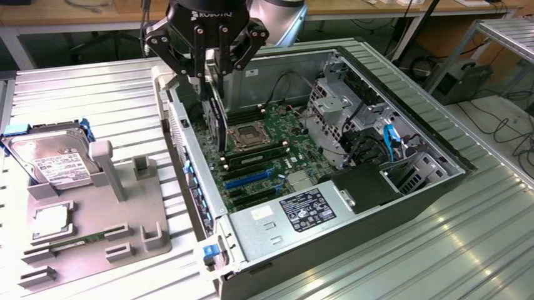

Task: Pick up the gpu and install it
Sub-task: 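Pick up the gpu and move the gpu toward the slot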

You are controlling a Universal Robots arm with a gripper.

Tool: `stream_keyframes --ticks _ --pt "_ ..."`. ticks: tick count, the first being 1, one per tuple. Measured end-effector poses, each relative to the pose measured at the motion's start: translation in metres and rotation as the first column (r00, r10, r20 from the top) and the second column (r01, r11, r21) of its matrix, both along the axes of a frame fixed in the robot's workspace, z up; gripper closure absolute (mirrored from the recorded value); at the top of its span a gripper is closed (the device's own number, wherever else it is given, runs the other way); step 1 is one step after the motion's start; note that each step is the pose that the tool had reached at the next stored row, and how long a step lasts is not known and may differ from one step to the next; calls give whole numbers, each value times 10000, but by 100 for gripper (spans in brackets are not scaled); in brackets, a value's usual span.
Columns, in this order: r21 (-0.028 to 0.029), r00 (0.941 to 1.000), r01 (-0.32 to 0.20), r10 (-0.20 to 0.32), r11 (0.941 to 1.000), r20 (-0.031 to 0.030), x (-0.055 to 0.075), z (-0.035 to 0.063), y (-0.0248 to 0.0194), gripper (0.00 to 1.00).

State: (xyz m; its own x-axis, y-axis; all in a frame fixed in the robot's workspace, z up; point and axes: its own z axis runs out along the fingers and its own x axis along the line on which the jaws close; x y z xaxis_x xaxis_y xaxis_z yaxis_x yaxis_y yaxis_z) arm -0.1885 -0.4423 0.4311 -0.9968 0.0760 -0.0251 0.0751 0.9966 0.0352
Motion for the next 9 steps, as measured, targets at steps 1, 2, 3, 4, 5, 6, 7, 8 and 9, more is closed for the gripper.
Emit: stream_keyframes --ticks 1,2,3,4,5,6,7,8,9 --pt "0 10000 0 0 10000 0 9 0 0 74" --pt "0 10000 0 0 10000 0 23 0 0 74" --pt "1 10000 0 0 10000 0 32 0 0 74" --pt "0 10000 0 0 10000 0 41 0 0 74" --pt "0 10000 0 0 10000 0 51 0 0 74" --pt "0 10000 0 0 10000 1 59 0 0 74" --pt "0 10000 0 0 10000 0 65 0 0 74" --pt "0 10000 0 0 10000 1 73 -1 0 74" --pt "-1 10000 0 0 10000 1 78 -2 0 74"
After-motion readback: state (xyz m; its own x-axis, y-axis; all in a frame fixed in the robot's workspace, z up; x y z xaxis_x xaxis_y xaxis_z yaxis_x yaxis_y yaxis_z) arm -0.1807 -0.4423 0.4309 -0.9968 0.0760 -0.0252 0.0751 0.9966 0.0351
